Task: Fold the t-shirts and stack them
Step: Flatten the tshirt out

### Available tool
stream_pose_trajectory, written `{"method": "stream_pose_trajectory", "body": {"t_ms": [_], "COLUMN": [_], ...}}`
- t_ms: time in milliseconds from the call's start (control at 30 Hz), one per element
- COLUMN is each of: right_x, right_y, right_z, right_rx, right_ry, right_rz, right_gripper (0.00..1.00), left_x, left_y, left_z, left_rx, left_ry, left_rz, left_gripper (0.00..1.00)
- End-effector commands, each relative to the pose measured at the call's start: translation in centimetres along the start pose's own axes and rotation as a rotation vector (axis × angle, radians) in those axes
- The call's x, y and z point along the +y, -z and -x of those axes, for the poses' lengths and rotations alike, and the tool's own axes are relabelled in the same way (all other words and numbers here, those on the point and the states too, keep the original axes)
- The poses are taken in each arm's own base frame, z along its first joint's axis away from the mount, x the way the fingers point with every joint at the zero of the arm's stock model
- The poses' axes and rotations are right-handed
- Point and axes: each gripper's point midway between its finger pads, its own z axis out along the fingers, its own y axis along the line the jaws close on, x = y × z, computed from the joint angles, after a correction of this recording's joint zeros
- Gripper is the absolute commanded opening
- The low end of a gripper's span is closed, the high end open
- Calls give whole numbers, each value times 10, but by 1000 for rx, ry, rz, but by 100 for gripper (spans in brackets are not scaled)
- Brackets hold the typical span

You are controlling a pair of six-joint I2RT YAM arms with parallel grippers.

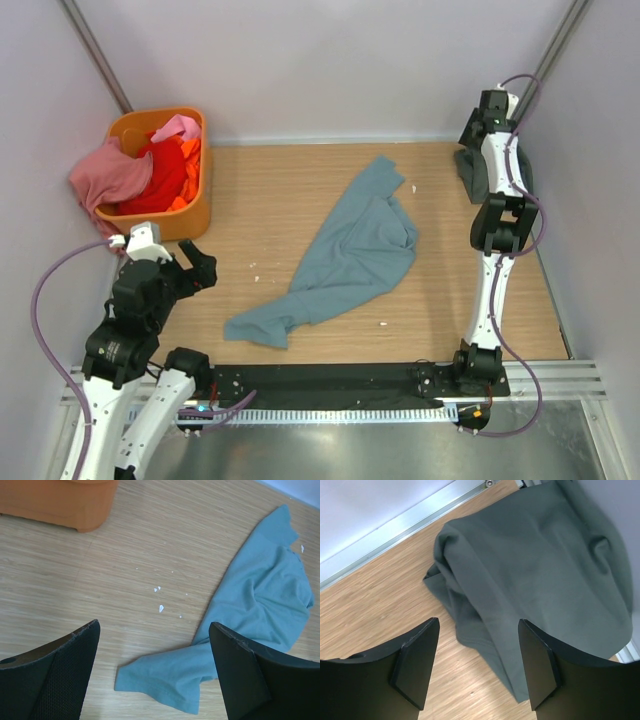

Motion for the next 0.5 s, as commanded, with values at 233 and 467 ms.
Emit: {"method": "stream_pose_trajectory", "body": {"t_ms": [233, 467], "right_x": [-5, -6], "right_y": [-29, -46], "right_z": [12, -3], "right_rx": [-84, -65], "right_ry": [-2, 6], "right_rz": [-28, -33], "right_gripper": [65, 49], "left_x": [-2, 0], "left_y": [-2, -3], "left_z": [9, 9], "left_rx": [-36, -36], "left_ry": [0, 2], "left_rz": [-6, 4], "left_gripper": [90, 89]}}
